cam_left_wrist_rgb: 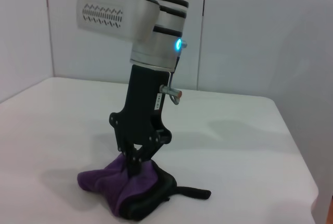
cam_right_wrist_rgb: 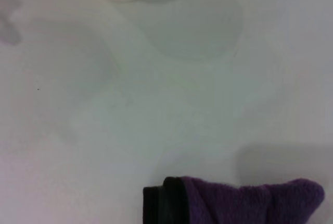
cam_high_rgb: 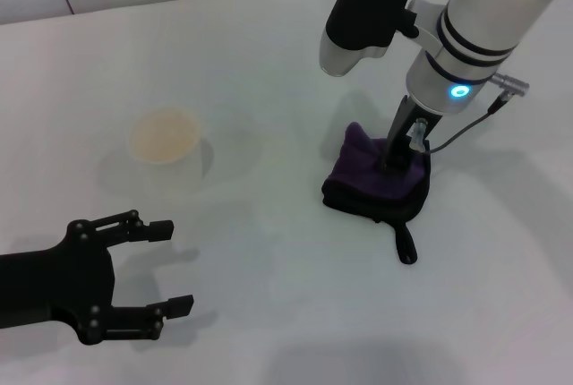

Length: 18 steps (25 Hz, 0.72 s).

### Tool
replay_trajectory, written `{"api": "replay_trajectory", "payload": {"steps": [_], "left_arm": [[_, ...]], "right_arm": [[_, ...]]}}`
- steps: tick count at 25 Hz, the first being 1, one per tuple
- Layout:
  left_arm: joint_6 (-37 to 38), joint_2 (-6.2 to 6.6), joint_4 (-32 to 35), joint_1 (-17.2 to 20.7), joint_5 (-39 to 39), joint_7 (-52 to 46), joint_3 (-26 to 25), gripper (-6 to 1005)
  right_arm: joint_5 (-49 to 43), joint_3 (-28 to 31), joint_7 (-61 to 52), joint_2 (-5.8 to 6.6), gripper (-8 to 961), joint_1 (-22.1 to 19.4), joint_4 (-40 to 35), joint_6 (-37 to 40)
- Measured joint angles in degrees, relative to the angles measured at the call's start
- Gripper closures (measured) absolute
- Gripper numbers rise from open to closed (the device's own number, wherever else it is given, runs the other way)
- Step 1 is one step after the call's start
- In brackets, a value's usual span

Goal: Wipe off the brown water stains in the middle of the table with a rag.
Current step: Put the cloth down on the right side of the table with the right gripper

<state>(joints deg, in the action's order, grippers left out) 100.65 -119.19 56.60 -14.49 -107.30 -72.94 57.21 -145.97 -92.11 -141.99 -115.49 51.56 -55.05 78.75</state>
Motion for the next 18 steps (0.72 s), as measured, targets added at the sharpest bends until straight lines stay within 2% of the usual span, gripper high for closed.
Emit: {"api": "replay_trajectory", "payload": {"steps": [8,14,18], "left_arm": [[0.0,0.05,0.0,0.1,0.3,0.0,0.0,138],[-0.1,0.02,-0.3,0.3,0.3,0.0,0.0,138],[-0.3,0.01,-0.3,0.8,0.5,0.0,0.0,138]], "right_arm": [[0.5,1.8,-0.9,0.0,829,-0.1,0.6,0.5],[0.5,1.9,-1.2,-0.2,817,-2.5,-2.7,0.5],[1.2,2.2,-0.7,-0.06,718,-5.3,-7.5,0.4]]}}
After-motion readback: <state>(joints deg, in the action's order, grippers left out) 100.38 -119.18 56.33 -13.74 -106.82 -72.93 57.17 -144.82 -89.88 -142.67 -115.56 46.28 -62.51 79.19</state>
